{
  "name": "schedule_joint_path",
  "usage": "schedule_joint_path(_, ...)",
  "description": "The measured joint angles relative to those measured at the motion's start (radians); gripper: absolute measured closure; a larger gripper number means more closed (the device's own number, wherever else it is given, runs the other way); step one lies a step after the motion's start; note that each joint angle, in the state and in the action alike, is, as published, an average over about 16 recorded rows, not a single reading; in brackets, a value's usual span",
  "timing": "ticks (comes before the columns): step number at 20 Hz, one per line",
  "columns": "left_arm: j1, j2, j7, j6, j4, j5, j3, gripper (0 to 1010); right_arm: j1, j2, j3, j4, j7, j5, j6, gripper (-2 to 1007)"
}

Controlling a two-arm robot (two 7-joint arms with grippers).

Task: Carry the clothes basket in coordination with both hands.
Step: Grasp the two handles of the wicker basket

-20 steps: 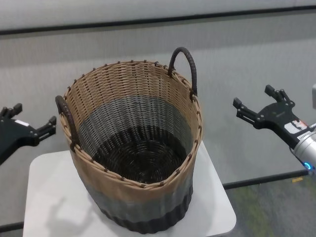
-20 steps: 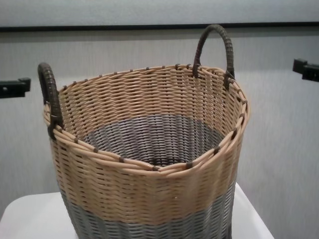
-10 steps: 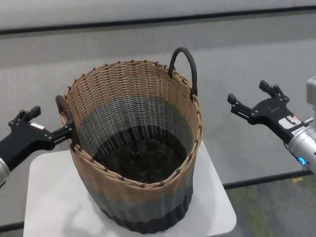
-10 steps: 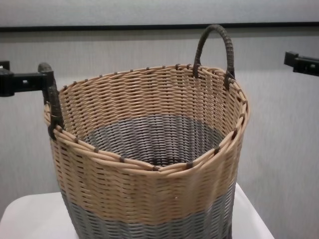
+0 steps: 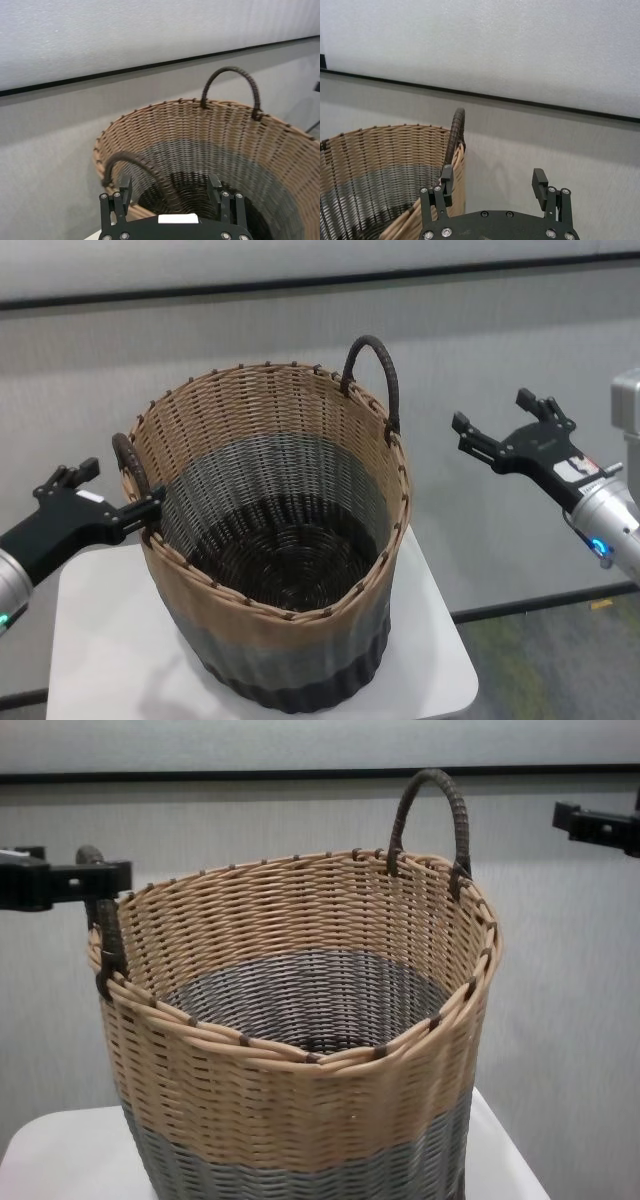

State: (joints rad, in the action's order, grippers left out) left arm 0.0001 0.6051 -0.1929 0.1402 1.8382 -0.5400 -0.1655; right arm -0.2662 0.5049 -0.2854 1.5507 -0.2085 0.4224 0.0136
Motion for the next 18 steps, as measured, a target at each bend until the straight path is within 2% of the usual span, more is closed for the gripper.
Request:
schedule_joint_path(8,-0.021,-0.027,-0.025,0.032,-0.004,0.016,-0.024,8,-0.063,-0.052,-0.006,-0.068,-0.017,-0.020,0.010,5)
schedule_joint_path(18,-0.054,-0.059,-0.024,0.063,-0.036,0.071,-0.050,8,-0.135,-0.110,-0.022,-0.152,-0.051,-0.049,0.012,5)
